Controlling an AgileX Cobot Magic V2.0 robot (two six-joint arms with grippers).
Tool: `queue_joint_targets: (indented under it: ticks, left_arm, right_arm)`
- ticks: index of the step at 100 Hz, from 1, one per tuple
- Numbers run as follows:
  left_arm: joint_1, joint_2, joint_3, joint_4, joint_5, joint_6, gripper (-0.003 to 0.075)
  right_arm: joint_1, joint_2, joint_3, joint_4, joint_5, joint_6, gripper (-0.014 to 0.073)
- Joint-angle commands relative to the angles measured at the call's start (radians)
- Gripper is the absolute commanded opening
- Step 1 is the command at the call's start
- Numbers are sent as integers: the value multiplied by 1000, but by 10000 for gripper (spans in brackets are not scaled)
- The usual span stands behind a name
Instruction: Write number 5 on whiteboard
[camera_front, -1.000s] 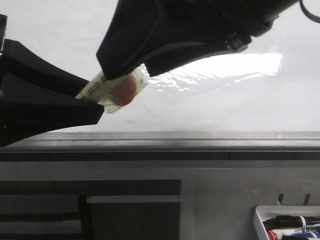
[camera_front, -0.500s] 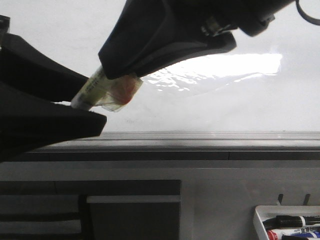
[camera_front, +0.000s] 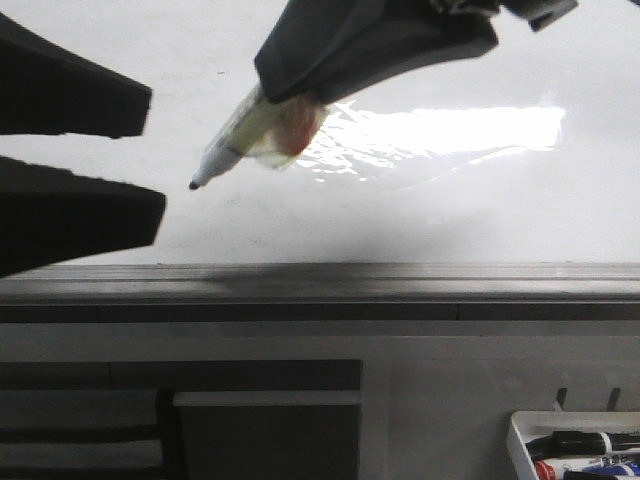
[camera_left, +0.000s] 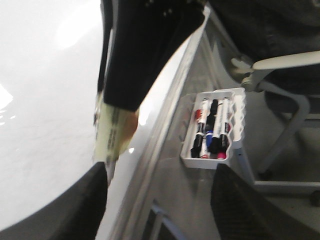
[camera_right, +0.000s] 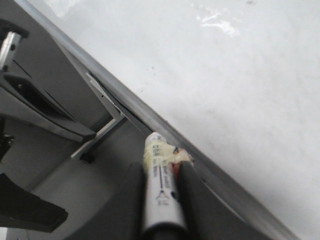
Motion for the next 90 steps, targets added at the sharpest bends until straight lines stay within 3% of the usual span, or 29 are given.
queue_joint_targets:
  ticks: [1,14,54,72,90]
  left_arm:
    - [-1,-72,-22,-91,85,-28,419]
    - [-1,-143,-24,-269,208,-28,419]
    - [-1,-145,-24,-484,222,-28,412]
    - [-1,-145,-24,-495,222,-26,366]
    - [-1,-145,-24,-495,222,-26,366]
  right_arm:
    - [-38,-17,-78,-1,-24,-19,-61]
    - [-86,11,-156,-5,3,-53,-61]
    - [-174,185,-428,-12,48,-101,-61]
    - [-185,224,-422,-12,85,-101,-61]
    - [-180,231,-306,11,77,-101,-60]
